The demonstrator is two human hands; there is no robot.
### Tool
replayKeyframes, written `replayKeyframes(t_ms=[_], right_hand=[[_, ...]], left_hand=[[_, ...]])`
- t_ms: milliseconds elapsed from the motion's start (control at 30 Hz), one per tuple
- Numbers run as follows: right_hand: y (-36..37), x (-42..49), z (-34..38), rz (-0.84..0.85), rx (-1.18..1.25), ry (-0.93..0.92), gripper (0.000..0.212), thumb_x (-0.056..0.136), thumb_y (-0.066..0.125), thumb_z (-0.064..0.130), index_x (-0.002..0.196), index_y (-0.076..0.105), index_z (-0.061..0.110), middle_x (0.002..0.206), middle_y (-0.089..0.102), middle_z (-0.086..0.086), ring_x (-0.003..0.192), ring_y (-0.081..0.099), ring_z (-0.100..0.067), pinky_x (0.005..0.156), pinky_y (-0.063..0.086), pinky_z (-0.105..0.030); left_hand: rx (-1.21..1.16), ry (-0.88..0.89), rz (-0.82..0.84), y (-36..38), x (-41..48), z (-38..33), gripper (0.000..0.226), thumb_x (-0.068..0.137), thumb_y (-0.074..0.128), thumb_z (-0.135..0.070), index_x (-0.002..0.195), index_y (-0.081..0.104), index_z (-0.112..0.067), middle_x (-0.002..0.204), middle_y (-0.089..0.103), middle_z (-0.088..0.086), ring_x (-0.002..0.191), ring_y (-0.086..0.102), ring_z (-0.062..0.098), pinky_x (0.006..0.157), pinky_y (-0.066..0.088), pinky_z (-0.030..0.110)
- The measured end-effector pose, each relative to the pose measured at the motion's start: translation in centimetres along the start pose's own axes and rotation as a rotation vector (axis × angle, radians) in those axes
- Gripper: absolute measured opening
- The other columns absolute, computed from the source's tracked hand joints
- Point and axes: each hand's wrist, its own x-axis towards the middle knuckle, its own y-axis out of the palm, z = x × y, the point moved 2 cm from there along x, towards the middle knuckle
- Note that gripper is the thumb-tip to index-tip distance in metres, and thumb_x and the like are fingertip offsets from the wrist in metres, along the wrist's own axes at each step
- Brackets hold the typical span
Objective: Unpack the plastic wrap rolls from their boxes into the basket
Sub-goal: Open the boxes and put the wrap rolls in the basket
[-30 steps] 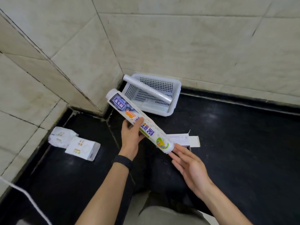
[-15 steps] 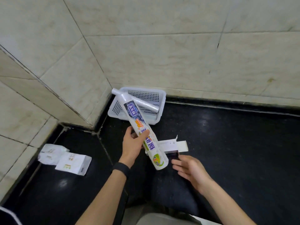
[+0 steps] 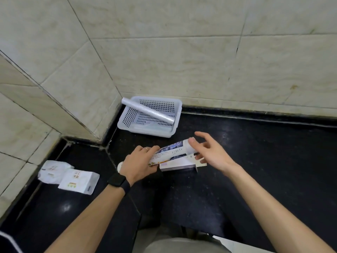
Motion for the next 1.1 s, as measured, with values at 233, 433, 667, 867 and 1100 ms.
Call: replayKeyframes(t_ms=[233, 433, 667, 867, 1100], right_hand=[[1.1, -0.1, -3.0, -0.005, -0.175, -0.049, 0.042, 0.084, 0.041, 0.078, 0.102, 0.06, 0.046, 0.084, 0.074, 0.015, 0.069, 0.068, -0.001, 0.071, 0.051, -0.026], [-3.8, -0.4, -5.5, -0.302, -0.119, 0.016, 0.036, 0.096, 0.037, 0.062, 0.105, 0.061, 0.037, 0.084, 0.069, 0.008, 0.069, 0.062, -0.004, 0.065, 0.043, -0.026], [-8.3, -1.9, -7.8, -0.523, -0.118, 0.091, 0.032, 0.101, 0.034, 0.055, 0.103, 0.06, 0.036, 0.089, 0.068, 0.009, 0.075, 0.063, -0.006, 0.062, 0.043, -0.026], [-8.3, -4.0, -10.0, -0.718, 0.018, 0.171, 0.042, 0.103, 0.031, 0.055, 0.099, 0.062, 0.027, 0.082, 0.066, 0.0, 0.068, 0.061, -0.013, 0.06, 0.043, -0.03], [-8.2, -5.9, -11.3, -0.804, 0.084, 0.214, 0.049, 0.102, 0.033, 0.055, 0.083, 0.062, 0.021, 0.071, 0.064, -0.003, 0.061, 0.058, -0.014, 0.058, 0.042, -0.032]], left_hand=[[0.139, 0.165, -0.111, 0.2, -0.5, 0.9, 0.066, 0.078, 0.071, -0.042, 0.138, 0.049, -0.027, 0.125, 0.064, -0.002, 0.103, 0.058, 0.022, 0.073, 0.056, 0.036], [0.138, 0.053, -0.043, 1.0, 0.0, 4.7, 0.061, 0.077, 0.069, -0.038, 0.134, 0.052, -0.026, 0.118, 0.065, -0.003, 0.1, 0.058, 0.024, 0.079, 0.052, 0.038], [0.109, -0.163, 0.066, 3.1, 1.8, 8.5, 0.054, 0.085, 0.058, -0.044, 0.135, 0.042, -0.033, 0.12, 0.059, -0.007, 0.106, 0.054, 0.02, 0.08, 0.048, 0.037], [0.179, -0.176, 0.185, 4.1, 7.1, 6.6, 0.051, 0.086, 0.057, -0.046, 0.131, 0.043, -0.028, 0.12, 0.059, -0.002, 0.111, 0.056, 0.024, 0.083, 0.048, 0.039], [0.157, -0.09, 0.404, 5.0, 11.4, 3.8, 0.084, 0.071, 0.071, -0.059, 0.143, 0.036, -0.033, 0.138, 0.05, 0.001, 0.124, 0.048, 0.025, 0.096, 0.045, 0.042]])
